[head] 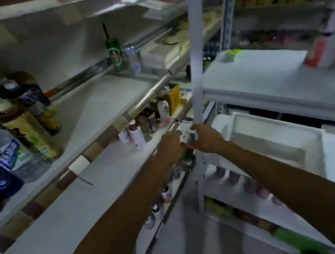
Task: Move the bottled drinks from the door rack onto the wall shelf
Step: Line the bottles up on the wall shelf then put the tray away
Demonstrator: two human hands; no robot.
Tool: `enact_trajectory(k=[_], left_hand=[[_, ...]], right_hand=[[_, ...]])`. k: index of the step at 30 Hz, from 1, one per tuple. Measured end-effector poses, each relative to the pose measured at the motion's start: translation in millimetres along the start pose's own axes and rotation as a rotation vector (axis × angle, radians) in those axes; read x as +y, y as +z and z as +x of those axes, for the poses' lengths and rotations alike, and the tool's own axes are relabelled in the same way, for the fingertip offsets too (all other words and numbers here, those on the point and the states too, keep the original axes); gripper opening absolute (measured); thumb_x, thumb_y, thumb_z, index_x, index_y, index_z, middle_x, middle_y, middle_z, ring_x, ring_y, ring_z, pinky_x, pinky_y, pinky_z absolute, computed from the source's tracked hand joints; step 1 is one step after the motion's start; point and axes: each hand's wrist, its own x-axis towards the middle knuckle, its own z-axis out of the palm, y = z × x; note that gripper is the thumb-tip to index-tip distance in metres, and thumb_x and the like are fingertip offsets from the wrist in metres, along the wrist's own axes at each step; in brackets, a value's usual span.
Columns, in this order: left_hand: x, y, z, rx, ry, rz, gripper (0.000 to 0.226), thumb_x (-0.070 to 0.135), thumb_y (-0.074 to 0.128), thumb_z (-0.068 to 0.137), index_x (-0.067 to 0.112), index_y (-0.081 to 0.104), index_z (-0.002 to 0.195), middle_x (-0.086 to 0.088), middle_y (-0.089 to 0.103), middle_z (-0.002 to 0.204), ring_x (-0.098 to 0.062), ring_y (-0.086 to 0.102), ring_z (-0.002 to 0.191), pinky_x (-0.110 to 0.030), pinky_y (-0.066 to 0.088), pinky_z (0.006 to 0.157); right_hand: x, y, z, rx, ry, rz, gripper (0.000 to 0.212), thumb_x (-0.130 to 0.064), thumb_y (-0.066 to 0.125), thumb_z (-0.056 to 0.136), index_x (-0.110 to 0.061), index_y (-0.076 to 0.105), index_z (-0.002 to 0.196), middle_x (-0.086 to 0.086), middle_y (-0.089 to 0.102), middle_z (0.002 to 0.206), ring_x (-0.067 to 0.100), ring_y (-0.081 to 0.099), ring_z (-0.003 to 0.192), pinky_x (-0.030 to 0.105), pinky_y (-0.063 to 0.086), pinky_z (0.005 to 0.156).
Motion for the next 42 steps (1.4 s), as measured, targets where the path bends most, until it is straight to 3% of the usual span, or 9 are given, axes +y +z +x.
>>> enact_trajectory(k=[5,9,14,17,21,23,26,37,42], left_hand=[[71.7,84.2,-24.4,-0.291,0.179,0.015,0.044,0.023,0.057,0.091,0.007,0.053,0.132,-0.017,0.057,0.129,-0.035,0.056,0.116,-0.039,0.047,0.093],[136.7,150.8,-46.8,-0.449,0.309,0.041,0.048,0.025,0.063,0.089,0.014,0.053,0.134,-0.010,0.052,0.139,-0.030,0.050,0.124,-0.037,0.043,0.101],[196.6,229.6,-83.7,-0.669,0.519,0.168,0.035,0.026,0.057,0.088,0.018,0.057,0.122,-0.008,0.058,0.130,-0.030,0.055,0.115,-0.031,0.045,0.091],[202.2,271.4,-108.2,-0.773,0.566,0.208,0.052,0.027,0.059,0.090,0.019,0.045,0.139,-0.007,0.045,0.143,-0.028,0.047,0.127,-0.031,0.039,0.099],[196.6,321.6,-128.1,-0.901,0.601,0.290,0.042,0.032,0.056,0.090,0.019,0.050,0.129,-0.010,0.050,0.138,-0.031,0.051,0.121,-0.036,0.043,0.098],[186.0,347.5,-133.8,-0.907,0.606,0.309,0.046,0.026,0.059,0.087,0.015,0.051,0.132,-0.011,0.050,0.137,-0.031,0.050,0.122,-0.036,0.042,0.100],[160.1,388.9,-143.8,-0.968,0.527,0.306,0.050,0.024,0.063,0.087,0.011,0.049,0.134,-0.009,0.045,0.141,-0.028,0.043,0.131,-0.033,0.037,0.107],[39.1,637.5,-192.3,-1.163,0.063,0.161,0.067,0.012,0.065,0.090,0.003,0.032,0.148,-0.015,0.041,0.148,-0.032,0.045,0.131,-0.039,0.041,0.106],[-6.8,749.7,-207.2,-1.129,-0.036,0.060,0.056,0.015,0.069,0.086,0.008,0.044,0.136,-0.013,0.056,0.116,-0.027,0.058,0.098,-0.027,0.046,0.076]], right_hand=[[102.5,-10.3,-100.9,0.051,0.291,0.000,0.057,-0.024,0.061,0.091,-0.009,0.042,0.143,0.013,0.048,0.144,0.030,0.045,0.131,0.035,0.039,0.101],[174.3,-20.6,-183.9,0.135,0.540,0.010,0.053,-0.025,0.061,0.090,-0.012,0.045,0.139,0.012,0.053,0.137,0.029,0.051,0.123,0.030,0.042,0.089],[241.9,-9.9,-290.3,0.158,0.830,0.073,0.050,-0.026,0.057,0.094,-0.010,0.044,0.139,0.011,0.048,0.141,0.028,0.044,0.129,0.032,0.040,0.094],[265.2,10.1,-341.9,0.152,0.954,0.144,0.050,-0.025,0.057,0.094,-0.008,0.043,0.139,0.012,0.045,0.141,0.030,0.046,0.125,0.035,0.042,0.091],[296.3,54.8,-397.6,0.133,1.056,0.222,0.047,-0.039,0.053,0.083,-0.015,0.055,0.123,0.014,0.060,0.121,0.030,0.061,0.096,0.047,0.054,0.082],[311.3,81.3,-418.2,0.152,1.134,0.234,0.045,-0.035,0.058,0.084,-0.015,0.059,0.124,0.013,0.063,0.119,0.032,0.062,0.100,0.048,0.054,0.085],[338.2,130.7,-442.2,0.145,1.258,0.364,0.061,-0.034,0.062,0.090,-0.004,0.046,0.141,0.018,0.046,0.144,0.034,0.046,0.129,0.041,0.042,0.104],[473.7,380.3,-494.4,0.180,1.523,0.664,0.044,-0.029,0.066,0.087,-0.009,0.055,0.125,0.014,0.056,0.131,0.030,0.049,0.124,0.030,0.040,0.094],[549.1,486.8,-474.0,0.197,1.488,0.742,0.040,-0.029,0.064,0.089,-0.010,0.056,0.124,0.013,0.057,0.129,0.028,0.051,0.119,0.025,0.039,0.082]])
